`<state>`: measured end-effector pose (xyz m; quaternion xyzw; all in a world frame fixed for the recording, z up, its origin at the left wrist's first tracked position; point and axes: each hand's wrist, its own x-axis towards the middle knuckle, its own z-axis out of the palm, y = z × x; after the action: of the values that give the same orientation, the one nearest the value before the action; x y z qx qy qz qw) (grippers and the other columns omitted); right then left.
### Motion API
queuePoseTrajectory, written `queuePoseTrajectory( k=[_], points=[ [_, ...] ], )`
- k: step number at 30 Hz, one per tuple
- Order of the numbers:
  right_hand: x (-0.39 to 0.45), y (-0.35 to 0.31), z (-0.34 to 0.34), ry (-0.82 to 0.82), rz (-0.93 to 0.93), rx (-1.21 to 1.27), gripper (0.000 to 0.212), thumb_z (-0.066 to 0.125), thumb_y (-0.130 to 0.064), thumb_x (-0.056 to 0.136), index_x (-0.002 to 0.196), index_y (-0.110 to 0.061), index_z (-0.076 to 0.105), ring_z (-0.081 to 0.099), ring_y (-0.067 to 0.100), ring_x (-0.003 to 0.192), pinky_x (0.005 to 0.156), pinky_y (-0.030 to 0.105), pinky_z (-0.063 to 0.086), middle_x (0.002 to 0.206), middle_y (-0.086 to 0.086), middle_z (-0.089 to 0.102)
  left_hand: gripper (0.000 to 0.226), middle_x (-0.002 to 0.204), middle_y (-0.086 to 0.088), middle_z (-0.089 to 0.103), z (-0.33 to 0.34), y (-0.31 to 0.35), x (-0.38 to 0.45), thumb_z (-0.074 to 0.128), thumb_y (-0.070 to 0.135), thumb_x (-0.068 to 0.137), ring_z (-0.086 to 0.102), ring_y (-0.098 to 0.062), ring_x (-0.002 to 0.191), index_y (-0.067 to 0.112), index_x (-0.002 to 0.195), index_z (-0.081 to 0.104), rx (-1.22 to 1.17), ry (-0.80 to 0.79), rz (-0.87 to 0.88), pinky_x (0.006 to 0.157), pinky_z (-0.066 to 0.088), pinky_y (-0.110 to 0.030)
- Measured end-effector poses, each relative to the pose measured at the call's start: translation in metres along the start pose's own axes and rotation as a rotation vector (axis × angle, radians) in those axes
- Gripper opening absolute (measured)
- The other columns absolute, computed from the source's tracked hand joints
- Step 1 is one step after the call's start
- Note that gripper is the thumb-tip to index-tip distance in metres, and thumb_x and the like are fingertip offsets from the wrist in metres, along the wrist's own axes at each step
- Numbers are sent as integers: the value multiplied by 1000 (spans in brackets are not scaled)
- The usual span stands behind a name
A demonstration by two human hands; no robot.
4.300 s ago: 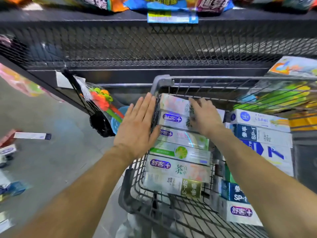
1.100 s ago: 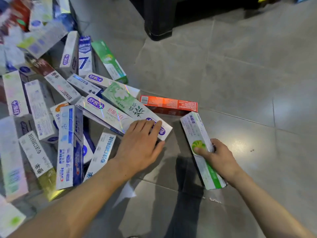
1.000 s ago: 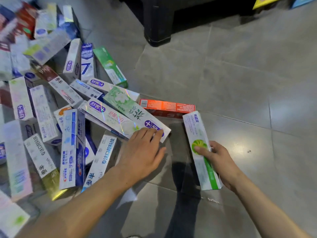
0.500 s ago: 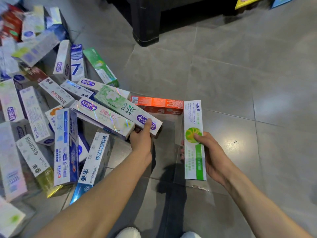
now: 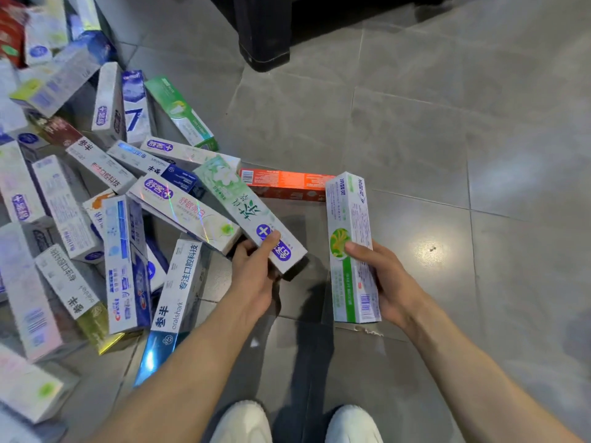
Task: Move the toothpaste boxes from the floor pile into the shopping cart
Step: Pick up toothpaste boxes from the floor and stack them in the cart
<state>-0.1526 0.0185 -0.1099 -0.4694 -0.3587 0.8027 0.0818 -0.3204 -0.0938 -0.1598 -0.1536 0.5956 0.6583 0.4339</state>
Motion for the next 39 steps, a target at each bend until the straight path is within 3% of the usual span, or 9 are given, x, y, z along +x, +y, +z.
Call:
queuePoseTrajectory(
  k=[4, 8, 11, 15, 20, 23, 30, 34, 39],
  points=[
    [-35, -16, 22, 75, 61, -24, 55, 85, -25, 67, 112, -6, 59, 64, 27, 66, 61, 36, 59, 77, 14, 67, 31, 102, -12, 75, -4, 24, -55, 74, 8, 88, 74, -22, 84, 8, 110, 53, 84, -132, -40, 71, 62, -39],
    [-98, -57, 50, 120, 45, 78, 65, 87, -13, 65, 119, -9, 51, 67, 33, 74, 58, 37, 60, 92, 19, 69, 60, 113, -15, 73, 7, 80, -131, 83, 15, 75, 73, -28, 93, 5, 125, 52, 245, -206, -82, 85, 59, -48],
    [-159, -110, 70, 130, 25, 107, 49, 75, -14, 77, 117, -10, 47, 66, 31, 72, 56, 37, 60, 94, 21, 67, 49, 112, -16, 73, 28, 137, -194, 82, 10, 79, 73, -26, 89, 8, 119, 53, 331, -254, -94, 78, 61, -43],
    [-254, -199, 98, 118, -12, 107, 41, 74, -19, 75, 109, -15, 51, 64, 25, 71, 69, 40, 57, 85, 13, 66, 40, 101, -10, 76, 74, 227, -293, 70, -1, 86, 72, -23, 80, 17, 118, 55, 391, -357, -97, 65, 60, -35],
    [-388, -322, 133, 9, -133, 147, 50, 65, -21, 75, 123, -23, 52, 66, 33, 104, 90, 51, 55, 122, 16, 68, 45, 102, -16, 71, 143, 343, -434, 70, 2, 76, 68, -24, 77, 15, 117, 57, 437, -420, -82, 63, 56, -33],
    [-468, -389, 157, -15, -237, 112, 59, 73, -18, 79, 131, -22, 47, 68, 38, 109, 86, 51, 59, 124, 15, 69, 53, 102, -17, 71, 183, 401, -518, 65, 8, 63, 69, -26, 79, 11, 115, 56, 395, -447, -24, 67, 58, -38],
    [-621, -472, 202, 194, -520, 5, 68, 81, -16, 72, 131, -26, 50, 71, 36, 101, 87, 53, 58, 113, 10, 74, 54, 105, -14, 75, 232, 479, -667, 75, 18, 76, 74, -32, 88, 16, 126, 53, 362, -626, 101, 70, 61, -44],
    [-678, -474, 217, 325, -665, 22, 63, 78, -6, 79, 130, -30, 51, 73, 28, 101, 79, 40, 60, 116, 5, 73, 44, 110, -15, 74, 247, 496, -712, 76, 24, 89, 73, -37, 97, 14, 125, 53, 413, -716, 130, 85, 58, -58],
    [-735, -445, 237, 630, -778, 128, 59, 75, -3, 85, 124, -40, 51, 74, 21, 97, 76, 33, 61, 105, -6, 76, 49, 104, -11, 76, 252, 493, -745, 84, 27, 76, 73, -35, 94, 15, 115, 58, 557, -872, 111, 87, 57, -59]
  ],
)
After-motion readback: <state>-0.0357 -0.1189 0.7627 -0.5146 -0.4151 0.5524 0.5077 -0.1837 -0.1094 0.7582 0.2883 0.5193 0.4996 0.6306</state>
